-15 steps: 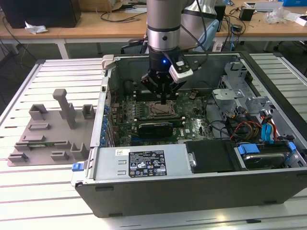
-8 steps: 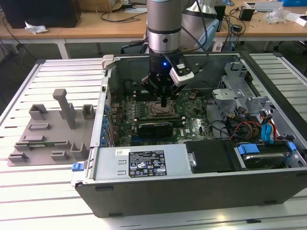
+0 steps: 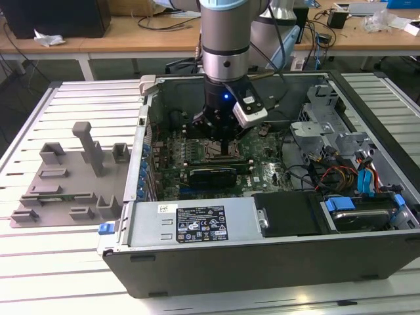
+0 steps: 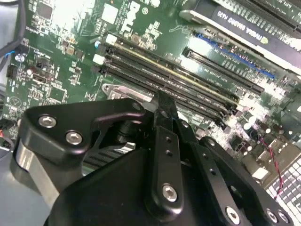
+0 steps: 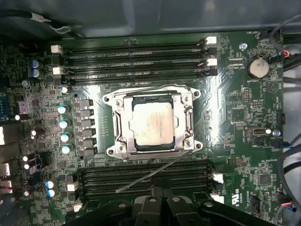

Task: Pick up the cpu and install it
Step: 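Install the second cpu locking lever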

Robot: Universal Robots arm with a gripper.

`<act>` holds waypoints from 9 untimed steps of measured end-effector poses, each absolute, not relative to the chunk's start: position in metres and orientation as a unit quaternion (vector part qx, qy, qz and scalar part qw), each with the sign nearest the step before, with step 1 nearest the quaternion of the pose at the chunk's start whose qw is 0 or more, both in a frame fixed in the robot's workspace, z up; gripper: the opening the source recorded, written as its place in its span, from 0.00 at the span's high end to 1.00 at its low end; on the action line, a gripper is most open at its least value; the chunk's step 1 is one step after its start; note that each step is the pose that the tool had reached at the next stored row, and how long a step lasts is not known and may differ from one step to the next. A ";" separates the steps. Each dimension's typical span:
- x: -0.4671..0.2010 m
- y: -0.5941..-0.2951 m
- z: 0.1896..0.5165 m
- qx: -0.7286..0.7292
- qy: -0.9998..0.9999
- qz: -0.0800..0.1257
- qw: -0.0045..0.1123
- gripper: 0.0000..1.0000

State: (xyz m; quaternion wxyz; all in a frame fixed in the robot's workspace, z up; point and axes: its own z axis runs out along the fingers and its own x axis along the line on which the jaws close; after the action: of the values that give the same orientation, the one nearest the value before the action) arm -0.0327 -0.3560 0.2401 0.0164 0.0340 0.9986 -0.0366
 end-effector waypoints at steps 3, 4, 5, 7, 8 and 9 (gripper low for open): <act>-0.037 -0.356 0.239 0.034 0.999 -0.034 0.016 0.89; -0.040 -0.356 0.239 0.034 0.999 -0.032 0.016 0.89; -0.042 -0.356 0.238 0.034 0.999 -0.031 0.016 0.89; -0.048 -0.357 0.237 0.034 0.999 -0.023 0.016 0.89; -0.049 -0.358 0.237 0.034 0.999 -0.020 0.016 0.89; -0.049 -0.359 0.236 0.032 0.999 -0.017 0.016 0.89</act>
State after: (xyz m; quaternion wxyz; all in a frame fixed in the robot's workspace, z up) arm -0.0494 -0.3589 0.2363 0.0159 0.0325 0.9992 -0.0170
